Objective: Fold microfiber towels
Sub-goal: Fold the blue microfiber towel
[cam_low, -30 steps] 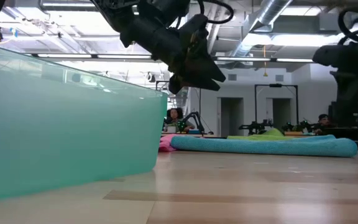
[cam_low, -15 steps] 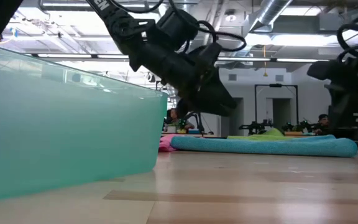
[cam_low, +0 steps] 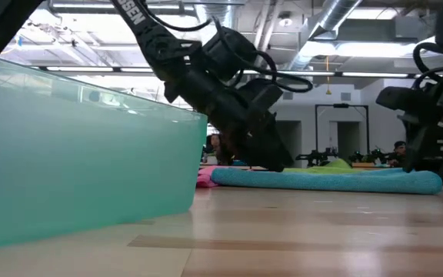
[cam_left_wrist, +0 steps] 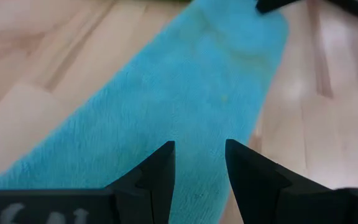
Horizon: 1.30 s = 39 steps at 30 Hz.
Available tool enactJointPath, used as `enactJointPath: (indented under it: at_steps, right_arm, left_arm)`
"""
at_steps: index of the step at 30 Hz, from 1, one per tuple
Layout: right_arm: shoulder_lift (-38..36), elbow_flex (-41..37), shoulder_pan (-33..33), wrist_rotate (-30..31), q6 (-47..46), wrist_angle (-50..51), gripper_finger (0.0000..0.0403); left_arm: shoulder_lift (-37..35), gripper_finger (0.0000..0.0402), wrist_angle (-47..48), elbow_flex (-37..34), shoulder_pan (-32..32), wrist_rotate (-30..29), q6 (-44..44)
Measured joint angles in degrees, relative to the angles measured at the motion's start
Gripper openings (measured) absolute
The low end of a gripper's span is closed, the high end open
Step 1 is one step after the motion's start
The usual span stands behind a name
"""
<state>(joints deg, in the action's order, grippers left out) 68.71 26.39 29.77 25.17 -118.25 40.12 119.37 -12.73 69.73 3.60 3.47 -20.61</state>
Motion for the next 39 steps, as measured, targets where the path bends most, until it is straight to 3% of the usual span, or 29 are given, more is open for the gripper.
enactJointPath:
  at_steps: [14, 29, 35, 39]
  right_arm:
    - [7.85, 0.59, -3.18, -0.69, 3.10, -5.27, 0.0235]
    - [8.11, 0.31, -3.20, -1.74, 3.16, -6.25, 0.0071]
    - [7.40, 0.28, -0.10, -1.31, 2.80, -6.64, 0.0015]
    - [5.72, 0.28, 3.26, -3.44, -0.13, -6.07, 0.0014]
  left_arm:
    - [-0.04, 0.0132, 3.86, 0.22, 0.33, -1.20, 2.35]
    - [-0.04, 0.0132, 4.36, 0.22, 0.35, -0.57, 2.86]
    - [-0.07, 0.0132, 4.42, 0.40, -0.11, 6.13, -1.56]
    - [-0.76, 0.0132, 4.24, 2.45, -0.91, 10.18, -4.13]
